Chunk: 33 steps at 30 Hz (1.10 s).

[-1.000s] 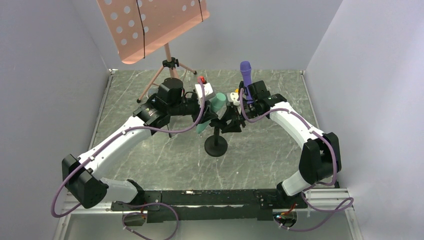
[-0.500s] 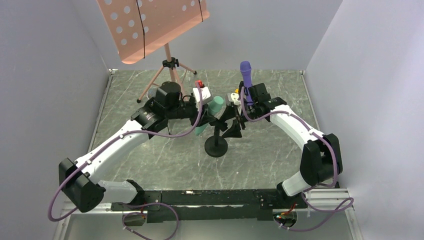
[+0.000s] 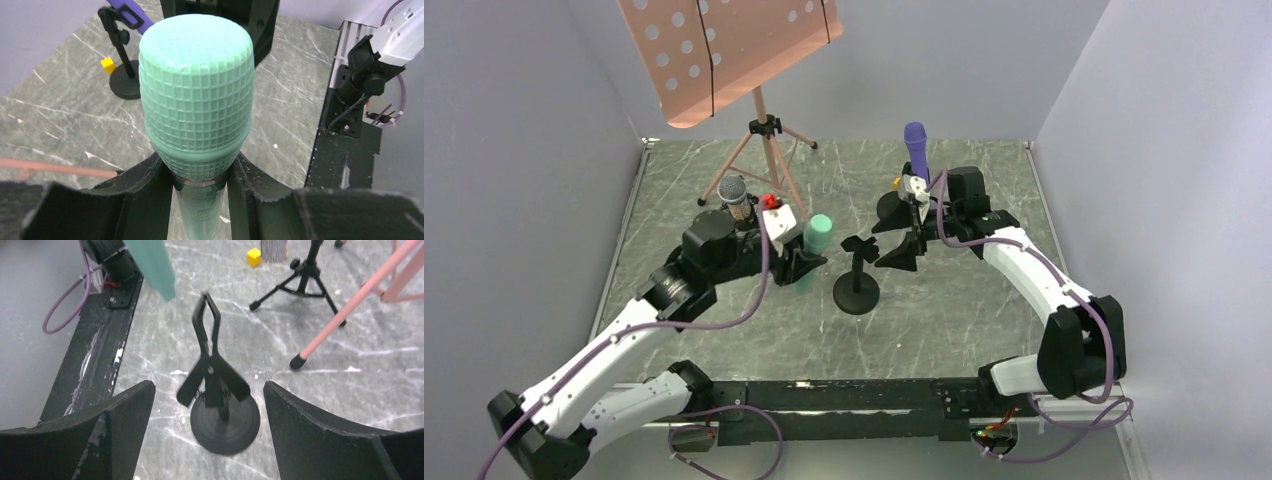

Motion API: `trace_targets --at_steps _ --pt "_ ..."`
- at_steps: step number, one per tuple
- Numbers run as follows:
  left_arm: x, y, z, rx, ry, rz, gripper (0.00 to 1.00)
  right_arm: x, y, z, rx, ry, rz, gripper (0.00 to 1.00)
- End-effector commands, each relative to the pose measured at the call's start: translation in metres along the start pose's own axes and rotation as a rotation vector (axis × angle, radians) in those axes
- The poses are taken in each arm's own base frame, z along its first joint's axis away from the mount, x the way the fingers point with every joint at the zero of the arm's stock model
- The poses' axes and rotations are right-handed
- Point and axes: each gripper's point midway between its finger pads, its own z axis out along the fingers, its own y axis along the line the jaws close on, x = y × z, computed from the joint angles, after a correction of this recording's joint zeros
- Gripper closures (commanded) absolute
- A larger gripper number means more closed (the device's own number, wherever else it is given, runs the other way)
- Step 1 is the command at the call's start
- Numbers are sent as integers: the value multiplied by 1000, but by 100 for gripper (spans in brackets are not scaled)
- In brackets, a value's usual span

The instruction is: Attach the microphones to the stand

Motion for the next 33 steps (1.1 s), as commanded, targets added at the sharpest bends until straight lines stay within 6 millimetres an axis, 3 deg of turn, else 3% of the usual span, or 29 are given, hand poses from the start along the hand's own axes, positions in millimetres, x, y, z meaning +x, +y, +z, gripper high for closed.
trace_targets --at_steps 1,9,16,21,28,33 --pt "-8 -8 -20 -43 -95 -74 100 -55 2 3 13 -57 -107 16" --pt "1 -24 -48 -47 -125 -127 100 -64 -7 29 41 60 -100 22" --pt "11 -28 -57 -60 -136 -149 100 -51 2 47 11 157 -109 44" --pt "15 -31 -63 -65 -140 -156 100 -47 6 45 26 194 -117 52" --pt "16 -32 -64 -63 -146 -157 100 -36 1 47 25 268 -96 75" --pt "16 -32 -64 -61 -143 -154 100 -27 1 48 18 338 -95 83"
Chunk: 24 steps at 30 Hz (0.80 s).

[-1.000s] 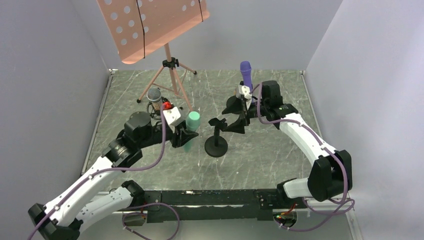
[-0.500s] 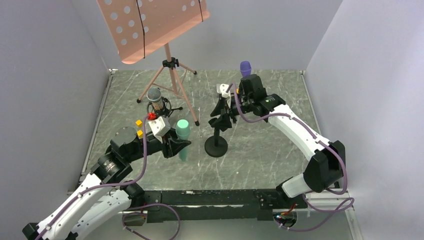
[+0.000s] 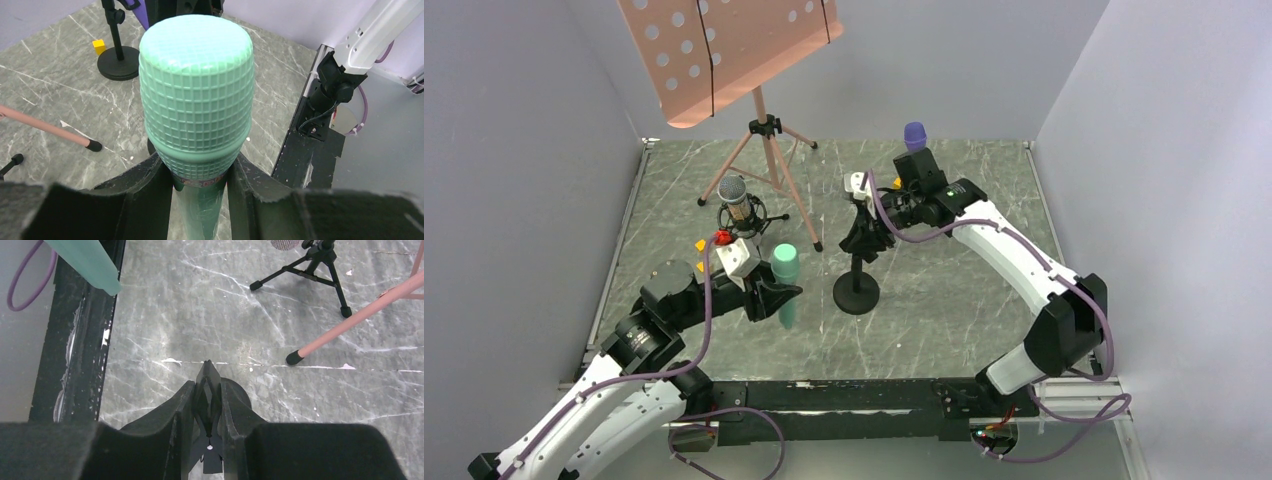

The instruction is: Attach the microphones to the stand

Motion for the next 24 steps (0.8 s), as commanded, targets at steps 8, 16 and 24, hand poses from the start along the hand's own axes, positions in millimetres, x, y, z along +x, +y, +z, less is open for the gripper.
trace_targets --at_steps 8,16,24 --pt "-8 -2 1 11 -40 -3 100 30 1 1 -30 211 -2 89" --pt "-8 -3 2 14 -43 -5 100 49 -6 6 -20 352 8 91" --pt "-6 -2 1 11 -48 -6 100 71 -6 14 -15 474 27 92"
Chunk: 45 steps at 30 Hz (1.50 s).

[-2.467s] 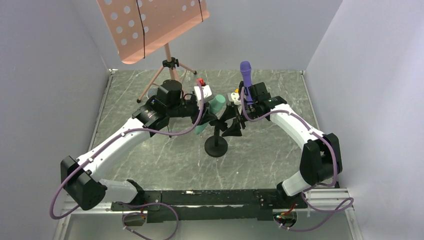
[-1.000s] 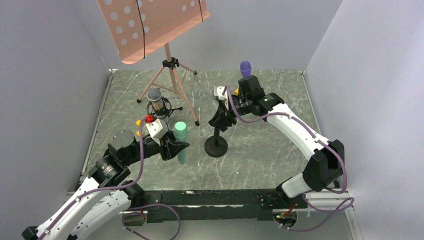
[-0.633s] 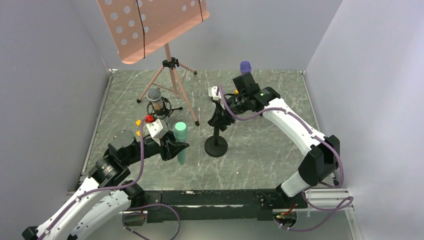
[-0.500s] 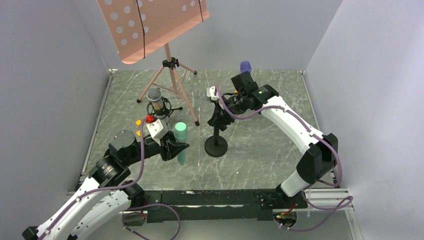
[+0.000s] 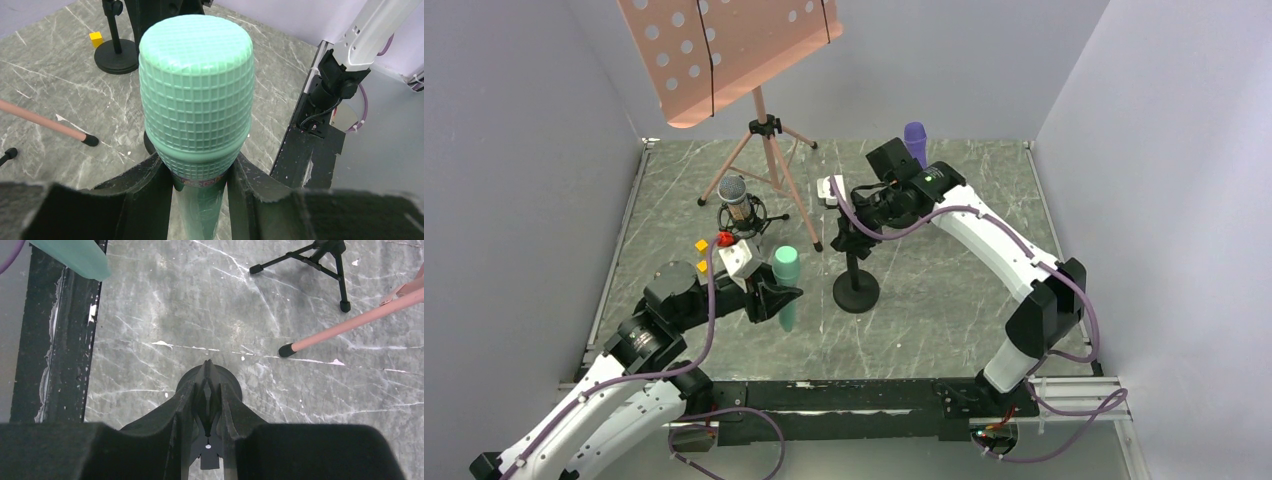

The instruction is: Attach the microphones to the stand

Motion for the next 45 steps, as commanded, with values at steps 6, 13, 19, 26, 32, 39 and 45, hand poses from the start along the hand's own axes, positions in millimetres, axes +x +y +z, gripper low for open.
trace_targets --at_steps 6,13,19,26,32,39,45 --pt "-13 -3 0 12 -63 8 100 91 2 14 -4 362 127 93" --pt "-16 -5 1 22 -76 5 100 86 11 11 -30 323 120 90" --pt "-19 -6 3 31 -75 5 100 44 12 5 -30 169 83 74" --pt "-30 -6 7 38 -96 14 100 -14 5 -27 -13 -64 69 26" --pt "-43 -1 17 33 -105 49 100 -10 -3 -61 12 -230 62 11" --pt "-52 15 40 1 -71 99 100 14 2 -65 60 -433 -22 2" --pt "-56 25 50 -28 -52 111 100 24 -2 -50 21 -431 1 1"
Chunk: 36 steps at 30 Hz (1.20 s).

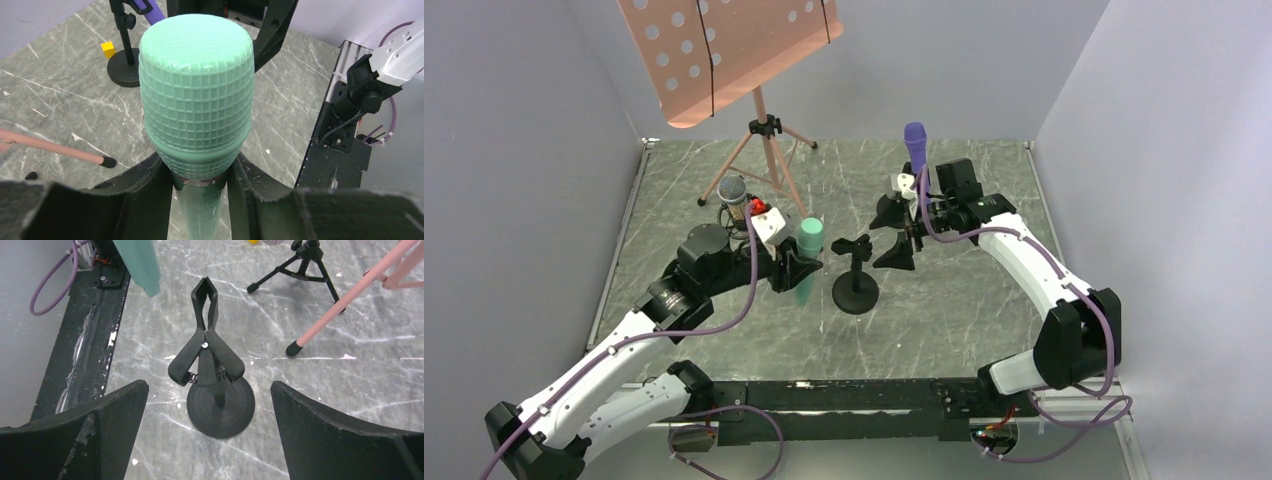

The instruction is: Attach the microphones to the stand

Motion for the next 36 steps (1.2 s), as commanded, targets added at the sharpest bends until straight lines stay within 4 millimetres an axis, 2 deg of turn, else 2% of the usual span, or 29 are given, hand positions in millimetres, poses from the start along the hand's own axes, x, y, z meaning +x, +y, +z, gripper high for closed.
trace_targets --at_steps 1,10,21,26,32,34,36 --pt "-37 4 1 -20 -94 70 100 -20 -7 9 -40 -85 -113 1" --pt "-33 8 -1 -40 -86 68 100 -12 -1 33 -90 -42 -132 3" --pt "-33 15 0 -60 -97 78 100 -6 1 33 -98 -22 -135 22" --pt "-35 17 1 -63 -103 84 100 -7 2 33 -105 -22 -133 36" --pt "-45 23 9 -59 -123 94 100 -7 5 32 -117 -22 -143 66" --pt "-46 27 13 -60 -115 94 100 -7 6 31 -121 -19 -141 75" --pt "-56 31 19 -55 -142 107 100 -6 7 32 -126 -17 -137 80"
